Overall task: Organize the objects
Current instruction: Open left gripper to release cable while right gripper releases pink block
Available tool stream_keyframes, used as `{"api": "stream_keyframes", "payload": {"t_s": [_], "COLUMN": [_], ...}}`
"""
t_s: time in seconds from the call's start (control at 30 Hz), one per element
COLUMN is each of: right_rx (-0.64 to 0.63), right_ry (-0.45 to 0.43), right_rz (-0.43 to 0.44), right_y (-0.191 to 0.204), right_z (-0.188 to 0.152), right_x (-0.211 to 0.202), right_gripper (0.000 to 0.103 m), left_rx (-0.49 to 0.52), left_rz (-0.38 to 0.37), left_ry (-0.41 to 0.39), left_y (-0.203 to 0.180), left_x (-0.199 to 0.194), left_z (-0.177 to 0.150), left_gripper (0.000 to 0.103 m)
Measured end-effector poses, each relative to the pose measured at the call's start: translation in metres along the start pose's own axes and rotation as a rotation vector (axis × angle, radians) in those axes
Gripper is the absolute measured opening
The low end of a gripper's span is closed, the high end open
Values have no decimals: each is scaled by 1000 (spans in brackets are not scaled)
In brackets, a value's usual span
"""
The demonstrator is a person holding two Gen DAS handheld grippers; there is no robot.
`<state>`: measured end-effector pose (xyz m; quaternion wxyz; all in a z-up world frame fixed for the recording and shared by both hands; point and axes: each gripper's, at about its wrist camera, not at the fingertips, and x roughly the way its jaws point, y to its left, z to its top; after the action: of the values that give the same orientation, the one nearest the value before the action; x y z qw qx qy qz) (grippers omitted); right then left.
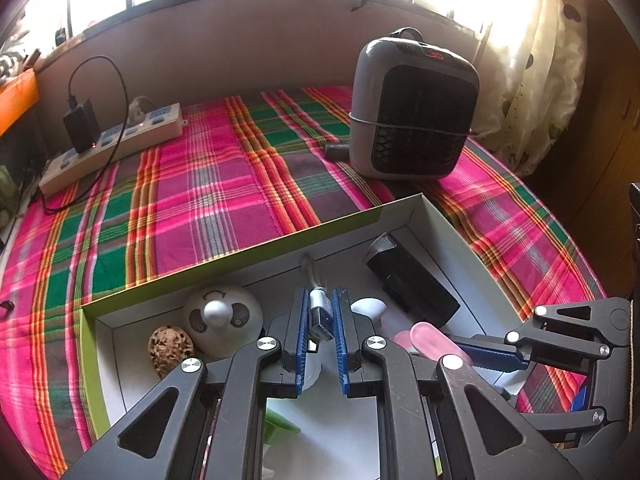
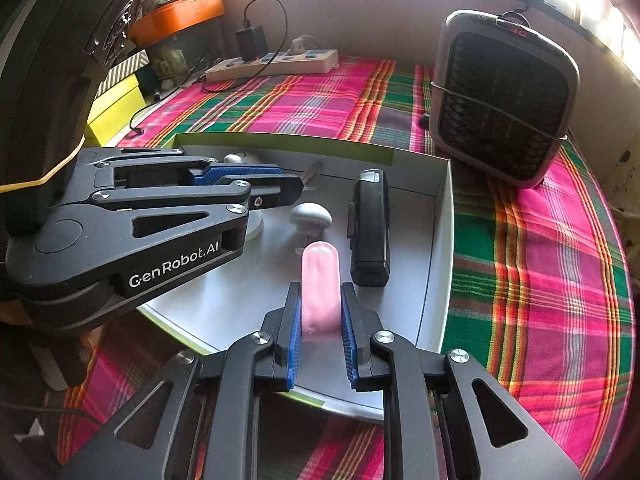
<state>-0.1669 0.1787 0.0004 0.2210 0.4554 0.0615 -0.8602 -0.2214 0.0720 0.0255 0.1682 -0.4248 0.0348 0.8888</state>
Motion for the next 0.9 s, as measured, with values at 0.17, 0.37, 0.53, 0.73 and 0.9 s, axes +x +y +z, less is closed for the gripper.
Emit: {"api": "stream_keyframes", "payload": {"t_s": [0.17,0.37,0.53,0.73,0.9], "right_rx": [5,7,12,18,20], "right_ry": [-4,-5,-7,-11,-16], "right_rz": [0,-1,-2,-9,-10], "right_y": [1,0,0,-2,-1], "right_z": [0,0,0,-1,-2], "right_x": [0,-1,-2,-3,-7], "right_gripper": [19,19,19,22,32], "left_rx": [0,-3,-6,-21,-30], "left_rz": [-1,-7,-1,-4,-5], "left_ry": [5,10,16,11,11], "left_y": [-1,-1,-2,1,3], "left_x": [0,1,2,1,-2], "left_z": [0,-1,-3,-3,-3], "left_gripper": [11,13,17,27,30]}}
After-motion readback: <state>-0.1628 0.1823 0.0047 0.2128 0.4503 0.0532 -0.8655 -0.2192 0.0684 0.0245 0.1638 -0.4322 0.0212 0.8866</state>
